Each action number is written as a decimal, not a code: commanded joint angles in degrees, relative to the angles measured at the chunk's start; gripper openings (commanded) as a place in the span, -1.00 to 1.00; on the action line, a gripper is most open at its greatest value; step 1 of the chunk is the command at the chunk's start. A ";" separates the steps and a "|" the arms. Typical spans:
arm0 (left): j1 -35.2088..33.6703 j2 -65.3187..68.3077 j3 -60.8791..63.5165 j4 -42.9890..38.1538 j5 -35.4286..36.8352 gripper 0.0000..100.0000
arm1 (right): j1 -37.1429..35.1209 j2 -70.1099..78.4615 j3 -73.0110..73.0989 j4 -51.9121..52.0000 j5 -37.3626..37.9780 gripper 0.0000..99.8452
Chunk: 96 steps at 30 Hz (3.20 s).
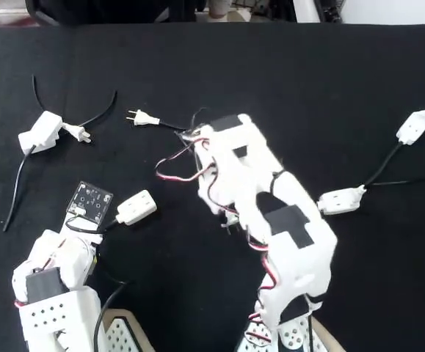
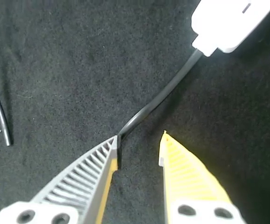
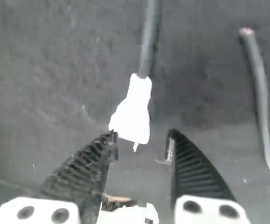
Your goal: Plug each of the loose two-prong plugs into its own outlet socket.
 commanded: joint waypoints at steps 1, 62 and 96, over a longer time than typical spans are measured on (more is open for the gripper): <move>0.75 -0.18 -0.22 0.44 -0.53 -0.69 | -0.79 1.45 -0.40 -1.67 -1.23 -0.63; 0.75 -0.18 -0.22 0.44 -0.53 -0.69 | -7.21 28.26 -36.88 14.15 -4.75 -0.86; 0.75 -0.18 -0.13 0.44 -0.44 -0.69 | -8.70 26.77 -30.29 14.15 -8.62 -0.71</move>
